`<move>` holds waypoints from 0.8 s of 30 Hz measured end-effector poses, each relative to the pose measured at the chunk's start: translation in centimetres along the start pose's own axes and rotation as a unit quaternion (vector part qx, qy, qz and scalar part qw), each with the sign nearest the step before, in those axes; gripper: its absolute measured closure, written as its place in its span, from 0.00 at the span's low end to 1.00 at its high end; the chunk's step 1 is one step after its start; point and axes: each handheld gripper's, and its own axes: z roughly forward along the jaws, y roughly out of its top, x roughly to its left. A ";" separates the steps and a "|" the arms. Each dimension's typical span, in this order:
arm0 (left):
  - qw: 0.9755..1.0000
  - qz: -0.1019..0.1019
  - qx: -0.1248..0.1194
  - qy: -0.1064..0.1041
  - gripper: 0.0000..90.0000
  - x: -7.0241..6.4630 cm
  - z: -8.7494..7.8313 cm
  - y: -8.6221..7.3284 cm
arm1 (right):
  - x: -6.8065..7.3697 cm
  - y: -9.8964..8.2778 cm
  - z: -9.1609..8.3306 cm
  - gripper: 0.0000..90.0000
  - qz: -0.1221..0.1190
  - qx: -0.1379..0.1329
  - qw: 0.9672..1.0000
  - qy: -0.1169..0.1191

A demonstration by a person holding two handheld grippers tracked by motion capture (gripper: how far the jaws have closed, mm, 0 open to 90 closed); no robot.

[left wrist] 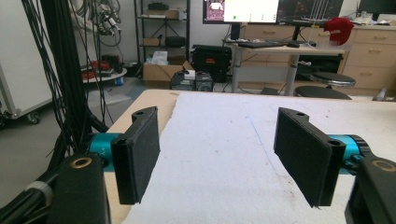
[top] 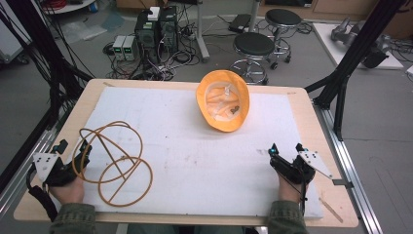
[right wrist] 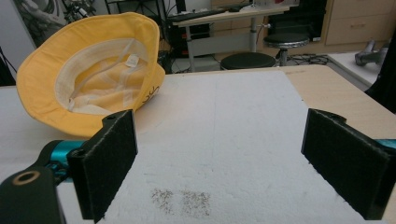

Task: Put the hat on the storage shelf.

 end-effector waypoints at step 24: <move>1.000 -0.019 -0.002 0.003 0.35 -0.2 0.3 0.3 | 1.7 2.8 2.7 0.10 -0.088 -0.008 0.995 0.046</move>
